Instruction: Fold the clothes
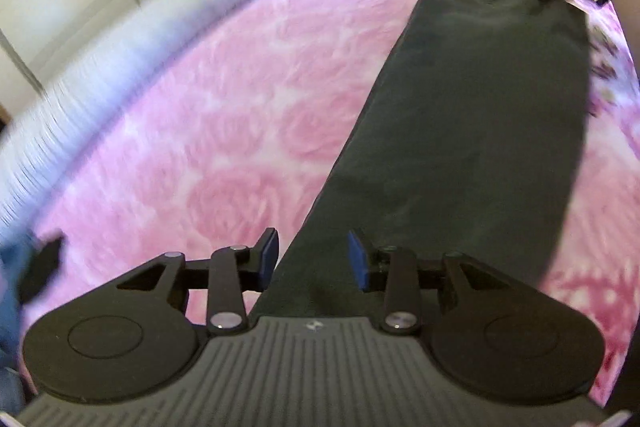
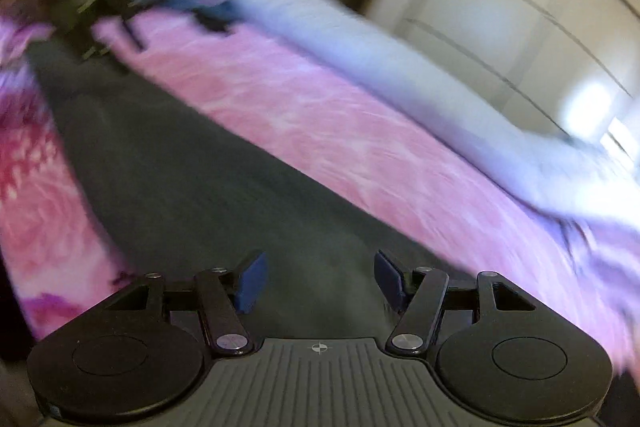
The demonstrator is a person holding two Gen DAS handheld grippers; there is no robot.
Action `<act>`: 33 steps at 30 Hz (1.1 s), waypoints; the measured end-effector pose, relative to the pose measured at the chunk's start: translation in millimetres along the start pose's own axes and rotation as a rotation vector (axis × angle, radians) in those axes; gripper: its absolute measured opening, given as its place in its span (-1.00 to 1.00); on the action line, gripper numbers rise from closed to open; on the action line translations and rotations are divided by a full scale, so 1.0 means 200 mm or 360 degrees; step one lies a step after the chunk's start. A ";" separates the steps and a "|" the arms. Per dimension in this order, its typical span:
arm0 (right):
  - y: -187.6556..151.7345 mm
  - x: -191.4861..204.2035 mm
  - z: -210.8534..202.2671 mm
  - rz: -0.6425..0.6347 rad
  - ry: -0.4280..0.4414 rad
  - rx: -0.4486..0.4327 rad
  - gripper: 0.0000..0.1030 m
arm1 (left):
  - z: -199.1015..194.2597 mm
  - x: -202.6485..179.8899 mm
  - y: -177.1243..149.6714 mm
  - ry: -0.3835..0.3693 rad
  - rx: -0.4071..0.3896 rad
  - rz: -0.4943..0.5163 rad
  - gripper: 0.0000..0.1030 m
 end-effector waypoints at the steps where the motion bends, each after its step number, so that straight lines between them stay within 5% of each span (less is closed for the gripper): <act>1: 0.02 -0.03 0.09 -0.0076 0.0057 0.0057 0.19 | 0.04 0.03 -0.03 -0.0030 0.0026 -0.0011 -0.34; 6: 0.14 -0.23 0.50 -0.0217 0.0325 0.0200 0.18 | 0.19 0.08 -0.10 -0.0242 0.0120 -0.0098 -0.34; 12: 0.20 -0.31 0.71 -0.0258 0.0633 0.0336 0.17 | 0.17 0.09 -0.13 -0.0360 0.0097 -0.0158 -0.58; 14: 0.19 -0.34 0.77 -0.0225 0.0716 0.0405 -0.01 | 0.18 0.09 -0.14 -0.0349 0.0088 -0.0168 -0.80; 16: 0.19 -0.35 0.80 -0.0190 0.0778 0.0452 -0.57 | 0.17 0.10 -0.15 -0.0334 0.0074 -0.0178 -0.96; 19: 0.20 -0.34 0.73 -0.0208 0.0737 0.0443 -0.94 | 0.12 0.09 -0.13 -0.0264 0.0016 -0.0126 -0.98; 23: 0.29 -0.44 0.66 -0.0113 0.0686 0.0302 -0.96 | 0.11 0.14 -0.11 -0.0233 -0.0007 -0.0168 -0.98; 26: 0.26 -0.44 0.76 -0.0100 0.0659 0.0363 -0.95 | 0.15 0.16 -0.12 -0.0211 0.0042 -0.0197 -0.94; 29: 0.22 -0.41 0.81 -0.0105 0.0548 0.0396 -0.69 | 0.15 0.16 -0.12 -0.0132 0.0085 -0.0172 -0.81; 31: 0.21 -0.44 0.74 -0.0026 0.0369 0.0360 -0.35 | 0.15 0.17 -0.13 -0.0079 0.0113 -0.0155 -0.72; 33: 0.18 -0.48 0.61 0.0081 0.0199 0.0350 -0.27 | 0.10 0.18 -0.13 0.0007 0.0118 -0.0107 -0.72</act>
Point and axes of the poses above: each gripper's, at about its wrist camera, not at the fingertips, and z roughly the way its jaws point, x to its left, y to its top, the point moved 8 cm from there along z, roughly the way its jaws point, and after that the axes turned 11 degrees about y, right-handed, at the moved point
